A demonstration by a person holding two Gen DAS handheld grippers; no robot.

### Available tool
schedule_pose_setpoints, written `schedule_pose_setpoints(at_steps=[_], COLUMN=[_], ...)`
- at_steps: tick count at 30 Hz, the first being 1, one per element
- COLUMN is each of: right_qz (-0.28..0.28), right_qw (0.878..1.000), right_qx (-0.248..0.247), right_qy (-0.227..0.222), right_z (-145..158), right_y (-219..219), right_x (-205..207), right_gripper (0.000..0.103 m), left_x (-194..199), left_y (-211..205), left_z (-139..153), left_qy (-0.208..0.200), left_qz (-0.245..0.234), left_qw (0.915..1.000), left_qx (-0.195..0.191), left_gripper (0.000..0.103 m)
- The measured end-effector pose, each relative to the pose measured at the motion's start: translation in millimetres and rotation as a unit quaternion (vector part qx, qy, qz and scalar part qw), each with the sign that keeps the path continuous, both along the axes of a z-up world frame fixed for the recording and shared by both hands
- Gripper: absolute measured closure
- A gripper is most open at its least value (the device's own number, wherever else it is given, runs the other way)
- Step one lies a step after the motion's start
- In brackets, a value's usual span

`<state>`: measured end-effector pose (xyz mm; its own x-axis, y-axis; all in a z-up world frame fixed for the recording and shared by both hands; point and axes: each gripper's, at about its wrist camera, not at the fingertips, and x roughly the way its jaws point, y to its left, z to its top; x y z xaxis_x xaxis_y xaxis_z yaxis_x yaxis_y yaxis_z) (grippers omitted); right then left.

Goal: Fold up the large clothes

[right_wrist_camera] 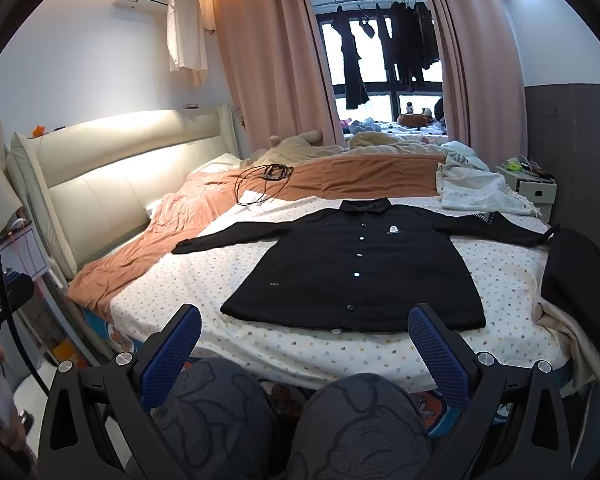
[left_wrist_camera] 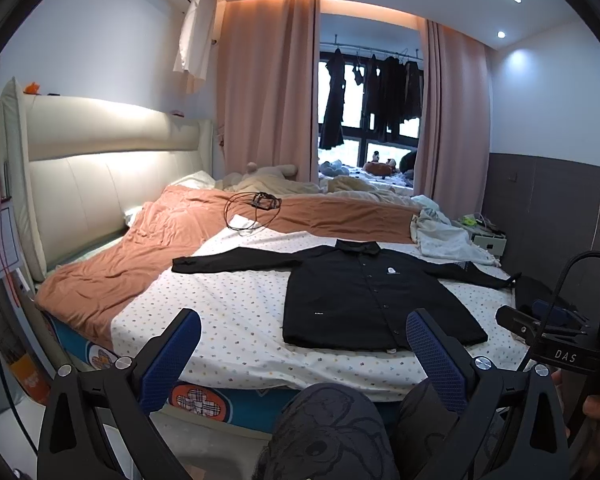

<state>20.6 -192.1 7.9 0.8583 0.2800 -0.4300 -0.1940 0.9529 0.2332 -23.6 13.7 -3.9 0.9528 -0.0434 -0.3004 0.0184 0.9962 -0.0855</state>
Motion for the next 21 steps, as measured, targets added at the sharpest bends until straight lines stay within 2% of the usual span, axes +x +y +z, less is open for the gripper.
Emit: schedule_pose_setpoints(at_steps=[12,21], right_qz=[0.014,0.009], right_qw=[1.000,0.999], right_qx=[-0.011,-0.037], right_qy=[-0.011,-0.016], right_z=[15.1,16.1], right_y=[9.5,21.5], right_x=[25.2,77.9], right_gripper=[0.000,0.000], left_x=[24.9,67.6], left_y=[15.5,20.4], left_z=[5.0,2.1], left_qy=[-0.007,-0.010], left_qz=[0.019,0.040], left_qw=[0.9997,0.9992], left_qx=[-0.015,-0.003], left_gripper=[0.001,0.001])
